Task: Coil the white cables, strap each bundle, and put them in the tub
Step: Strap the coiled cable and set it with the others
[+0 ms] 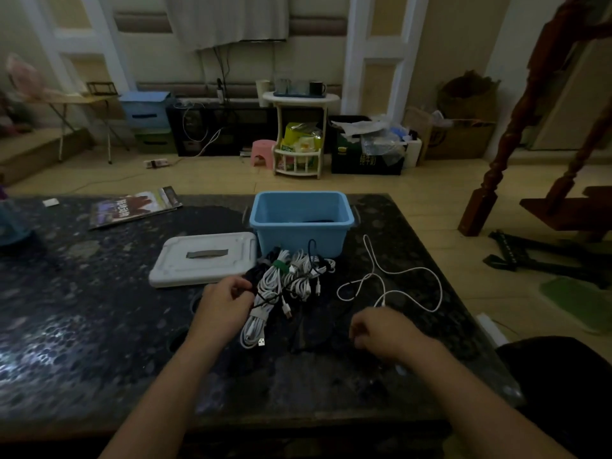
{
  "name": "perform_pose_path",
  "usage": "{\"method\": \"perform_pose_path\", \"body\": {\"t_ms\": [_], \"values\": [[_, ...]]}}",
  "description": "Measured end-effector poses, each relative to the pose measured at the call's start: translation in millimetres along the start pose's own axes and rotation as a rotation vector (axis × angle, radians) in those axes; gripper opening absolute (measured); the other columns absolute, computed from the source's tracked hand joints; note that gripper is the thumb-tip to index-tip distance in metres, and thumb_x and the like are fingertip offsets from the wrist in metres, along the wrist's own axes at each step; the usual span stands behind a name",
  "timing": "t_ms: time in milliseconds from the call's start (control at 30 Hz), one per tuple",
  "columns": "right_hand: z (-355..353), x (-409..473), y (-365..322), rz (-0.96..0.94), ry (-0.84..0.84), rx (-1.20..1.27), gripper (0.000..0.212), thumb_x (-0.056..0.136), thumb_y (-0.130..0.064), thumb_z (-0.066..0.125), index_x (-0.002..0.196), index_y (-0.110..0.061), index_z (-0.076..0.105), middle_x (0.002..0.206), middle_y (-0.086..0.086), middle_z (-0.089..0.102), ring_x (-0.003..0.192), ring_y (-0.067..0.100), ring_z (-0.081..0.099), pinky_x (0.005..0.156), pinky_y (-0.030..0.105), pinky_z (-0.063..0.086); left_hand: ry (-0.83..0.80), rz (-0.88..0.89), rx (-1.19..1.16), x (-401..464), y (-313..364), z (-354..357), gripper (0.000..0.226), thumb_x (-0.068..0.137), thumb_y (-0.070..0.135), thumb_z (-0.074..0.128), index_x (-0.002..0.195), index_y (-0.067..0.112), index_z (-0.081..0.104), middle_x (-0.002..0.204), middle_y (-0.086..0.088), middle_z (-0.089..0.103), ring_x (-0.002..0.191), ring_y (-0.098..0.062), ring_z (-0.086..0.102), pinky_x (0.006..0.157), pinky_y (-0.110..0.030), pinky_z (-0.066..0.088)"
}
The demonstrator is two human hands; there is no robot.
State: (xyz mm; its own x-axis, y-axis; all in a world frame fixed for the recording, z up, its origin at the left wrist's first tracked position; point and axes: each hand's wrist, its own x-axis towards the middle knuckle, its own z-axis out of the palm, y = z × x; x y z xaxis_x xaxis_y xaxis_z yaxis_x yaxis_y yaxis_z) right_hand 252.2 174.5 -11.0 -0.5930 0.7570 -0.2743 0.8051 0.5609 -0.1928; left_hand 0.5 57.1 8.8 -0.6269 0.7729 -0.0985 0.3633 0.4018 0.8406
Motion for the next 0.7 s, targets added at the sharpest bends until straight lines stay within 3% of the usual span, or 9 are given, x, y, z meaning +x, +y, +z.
{"method": "perform_pose_path", "body": {"t_ms": [100,200,300,400,500,600,700], "values": [[-31.5,-4.6,2.3,0.011,0.304,0.174,0.012,0.093,-0.024,0.064,0.099,-0.029,0.073,0.106,-0.004,0.068,0.098,0.014,0.065,0.085,0.032,0.052,0.090,0.120,0.099,-14.7,15.6,-3.1,0.011,0.085,0.028,0.066,0.096,0.028,0.063,0.111,-0.001,0.044,0.099,-0.021,0.057,0.090,-0.040,0.053],[-56.0,-14.0,-15.0,-0.101,0.494,0.643,0.015,0.094,-0.014,0.066,0.098,-0.028,0.069,0.099,-0.008,0.069,0.093,0.006,0.067,0.082,0.019,0.052,0.030,0.363,0.113,-27.3,33.7,-2.2,0.009,0.093,0.022,0.063,0.100,0.028,0.063,0.107,0.009,0.054,0.098,-0.007,0.055,0.086,-0.024,0.043],[-74.4,-21.8,-44.4,-0.271,0.471,1.052,0.025,0.092,0.002,0.064,0.103,-0.021,0.064,0.097,0.000,0.071,0.090,0.016,0.073,0.084,0.025,0.059,-0.146,0.473,0.054,-41.9,46.6,3.8,0.018,0.097,0.032,0.059,0.114,0.040,0.060,0.106,0.024,0.064,0.100,0.008,0.057,0.082,-0.012,0.043],[-85.7,-24.0,-63.8,-0.360,0.470,1.184,0.025,0.092,0.003,0.063,0.103,-0.020,0.063,0.087,0.004,0.070,0.081,0.018,0.073,0.078,0.028,0.060,-0.187,0.491,-0.007,-49.2,48.2,10.0,0.031,0.096,0.043,0.059,0.123,0.055,0.050,0.108,0.028,0.065,0.104,0.010,0.060,0.088,-0.016,0.048],[-87.0,-19.6,-76.8,-0.342,0.408,1.251,0.016,0.095,-0.004,0.062,0.106,-0.015,0.065,0.080,0.003,0.072,0.073,0.016,0.069,0.074,0.031,0.060,-0.234,0.492,-0.116,-50.7,49.9,9.1,0.039,0.091,0.053,0.060,0.129,0.047,0.056,0.104,0.017,0.071,0.097,0.000,0.067,0.088,-0.030,0.054],[-81.0,-14.0,-91.5,-0.272,0.368,1.277,0.010,0.095,-0.007,0.063,0.104,-0.005,0.068,0.079,0.003,0.072,0.069,0.015,0.067,0.066,0.026,0.059,-0.263,0.418,-0.384,-50.9,53.8,4.0,0.043,0.089,0.051,0.064,0.129,0.039,0.055,0.102,0.001,0.075,0.092,-0.017,0.072,0.087,-0.044,0.059],[-70.5,-11.1,-103.8,-0.238,0.273,1.379,0.016,0.096,-0.015,0.065,0.098,0.000,0.070,0.071,0.003,0.071,0.062,0.012,0.064,0.058,0.022,0.054,-0.202,0.364,-0.453,-47.7,50.3,-1.1,0.065,0.080,0.065,0.062,0.139,0.047,0.043,0.100,-0.006,0.073,0.089,-0.018,0.072,0.079,-0.041,0.059]]}}
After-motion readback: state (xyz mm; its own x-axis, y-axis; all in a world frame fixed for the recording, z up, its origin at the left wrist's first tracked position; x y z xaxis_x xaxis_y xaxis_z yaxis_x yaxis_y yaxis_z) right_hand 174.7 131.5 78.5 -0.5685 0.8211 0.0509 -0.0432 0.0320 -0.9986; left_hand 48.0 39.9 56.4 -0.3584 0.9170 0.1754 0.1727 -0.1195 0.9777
